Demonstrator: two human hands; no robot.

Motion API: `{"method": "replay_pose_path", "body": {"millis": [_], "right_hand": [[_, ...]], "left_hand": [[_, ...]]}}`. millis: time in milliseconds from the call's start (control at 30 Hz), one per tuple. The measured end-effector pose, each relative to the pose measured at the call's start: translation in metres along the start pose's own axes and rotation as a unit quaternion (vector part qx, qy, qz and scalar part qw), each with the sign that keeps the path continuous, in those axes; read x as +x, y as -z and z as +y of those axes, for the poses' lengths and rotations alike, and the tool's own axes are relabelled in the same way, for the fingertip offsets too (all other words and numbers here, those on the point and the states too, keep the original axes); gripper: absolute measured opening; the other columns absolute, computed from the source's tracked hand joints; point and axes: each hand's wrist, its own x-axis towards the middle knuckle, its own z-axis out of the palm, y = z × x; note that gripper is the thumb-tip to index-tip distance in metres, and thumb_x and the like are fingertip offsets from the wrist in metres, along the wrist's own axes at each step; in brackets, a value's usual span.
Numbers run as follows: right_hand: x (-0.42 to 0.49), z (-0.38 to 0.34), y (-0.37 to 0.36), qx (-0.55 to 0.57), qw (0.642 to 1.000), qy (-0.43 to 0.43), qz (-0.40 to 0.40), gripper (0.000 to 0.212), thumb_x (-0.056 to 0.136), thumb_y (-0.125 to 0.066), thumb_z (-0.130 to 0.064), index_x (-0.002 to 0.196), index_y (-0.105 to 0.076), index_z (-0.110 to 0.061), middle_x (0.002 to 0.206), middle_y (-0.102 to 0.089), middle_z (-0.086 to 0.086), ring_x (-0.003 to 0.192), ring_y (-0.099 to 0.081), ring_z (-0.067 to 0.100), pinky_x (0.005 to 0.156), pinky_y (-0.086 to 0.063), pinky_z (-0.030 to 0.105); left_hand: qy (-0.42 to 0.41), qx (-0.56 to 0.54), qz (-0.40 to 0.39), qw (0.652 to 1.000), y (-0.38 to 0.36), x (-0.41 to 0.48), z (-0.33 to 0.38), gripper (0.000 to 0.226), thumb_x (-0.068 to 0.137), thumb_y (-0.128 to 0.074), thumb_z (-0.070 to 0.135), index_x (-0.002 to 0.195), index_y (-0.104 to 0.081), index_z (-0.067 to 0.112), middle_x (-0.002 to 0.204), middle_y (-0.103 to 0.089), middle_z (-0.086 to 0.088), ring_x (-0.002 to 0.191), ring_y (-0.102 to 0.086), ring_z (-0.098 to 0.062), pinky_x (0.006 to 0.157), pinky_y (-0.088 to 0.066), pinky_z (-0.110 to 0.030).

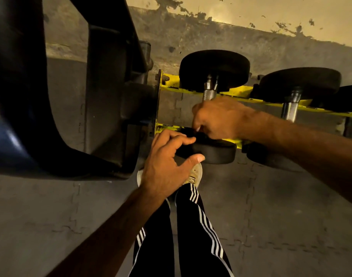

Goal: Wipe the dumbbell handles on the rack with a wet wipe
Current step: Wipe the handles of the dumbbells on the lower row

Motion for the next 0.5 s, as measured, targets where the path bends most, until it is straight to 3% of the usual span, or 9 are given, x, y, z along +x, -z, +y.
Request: {"method": "replay_pose_path", "body": {"millis": [67, 133, 233, 267, 333, 433, 467, 500], "right_hand": [[-0.003, 0.02, 0.0, 0.077, 0.989, -0.049, 0.117, 0.02, 0.087, -0.062, -0.026, 0.105, -0.071, -0.028, 0.104, -0.066, 0.0, 0.095, -0.064, 0.022, 0.072, -0.049, 0.03], [-0.014, 0.025, -0.013, 0.159, 0.958, -0.091, 0.22, 0.017, 0.086, -0.063, -0.024, 0.1, -0.071, -0.022, 0.098, -0.067, 0.003, 0.087, -0.064, 0.023, 0.071, -0.055, 0.04], [-0.03, 0.006, -0.047, 0.3, 0.93, -0.094, 0.192, 0.009, 0.084, -0.07, -0.021, 0.091, -0.064, -0.02, 0.087, -0.064, -0.001, 0.077, -0.062, 0.015, 0.068, -0.056, 0.044], [-0.033, 0.002, -0.055, 0.359, 0.906, -0.12, 0.186, 0.013, 0.083, -0.073, -0.017, 0.089, -0.063, -0.022, 0.086, -0.064, -0.003, 0.077, -0.064, 0.013, 0.069, -0.057, 0.044], [-0.028, 0.004, -0.065, 0.44, 0.839, -0.19, 0.257, 0.016, 0.084, -0.074, -0.012, 0.09, -0.064, -0.023, 0.087, -0.068, -0.004, 0.08, -0.067, 0.011, 0.071, -0.059, 0.041], [-0.011, 0.011, -0.066, 0.528, 0.711, -0.289, 0.363, 0.011, 0.087, -0.073, -0.015, 0.09, -0.066, -0.023, 0.09, -0.072, -0.003, 0.081, -0.071, 0.011, 0.069, -0.058, 0.032], [-0.007, 0.012, -0.066, 0.553, 0.689, -0.303, 0.358, 0.012, 0.087, -0.073, -0.014, 0.087, -0.065, -0.023, 0.09, -0.073, -0.002, 0.082, -0.071, 0.012, 0.07, -0.057, 0.032], [-0.007, 0.014, -0.068, 0.561, 0.693, -0.306, 0.335, 0.014, 0.087, -0.074, -0.013, 0.084, -0.065, -0.024, 0.09, -0.073, 0.0, 0.083, -0.071, 0.014, 0.073, -0.059, 0.035]], "left_hand": [[0.002, 0.0, -0.001, 1.0, 0.0, 0.0, 0.0, 0.045, 0.076, -0.072, 0.052, 0.112, -0.074, 0.026, 0.111, -0.057, 0.011, 0.115, -0.052, -0.007, 0.099, -0.042, -0.021], [0.005, -0.001, -0.006, 1.0, 0.001, 0.0, 0.0, 0.045, 0.076, -0.071, 0.053, 0.113, -0.073, 0.027, 0.112, -0.057, 0.013, 0.116, -0.051, -0.006, 0.099, -0.043, -0.019], [0.005, -0.003, -0.009, 1.0, 0.002, 0.002, 0.0, 0.046, 0.075, -0.072, 0.053, 0.112, -0.074, 0.026, 0.112, -0.057, 0.012, 0.115, -0.051, -0.007, 0.098, -0.043, -0.02], [0.003, -0.003, -0.008, 1.0, 0.002, 0.003, -0.001, 0.046, 0.075, -0.073, 0.052, 0.112, -0.074, 0.026, 0.111, -0.058, 0.011, 0.115, -0.052, -0.008, 0.098, -0.044, -0.021], [-0.001, -0.004, 0.0, 1.0, 0.001, 0.002, -0.002, 0.045, 0.074, -0.074, 0.051, 0.11, -0.074, 0.025, 0.111, -0.059, 0.01, 0.115, -0.053, -0.008, 0.098, -0.044, -0.021], [-0.006, 0.005, 0.005, 1.0, 0.0, 0.002, -0.002, 0.044, 0.075, -0.074, 0.05, 0.111, -0.074, 0.024, 0.111, -0.058, 0.01, 0.114, -0.052, -0.007, 0.098, -0.042, -0.018], [-0.009, 0.009, 0.004, 1.0, 0.0, 0.002, -0.002, 0.044, 0.075, -0.074, 0.049, 0.111, -0.074, 0.024, 0.111, -0.058, 0.01, 0.114, -0.052, -0.008, 0.098, -0.041, -0.016], [-0.009, 0.009, 0.002, 1.0, 0.0, 0.003, -0.003, 0.043, 0.075, -0.074, 0.049, 0.11, -0.074, 0.024, 0.111, -0.058, 0.01, 0.114, -0.052, -0.008, 0.098, -0.04, -0.016]]}}
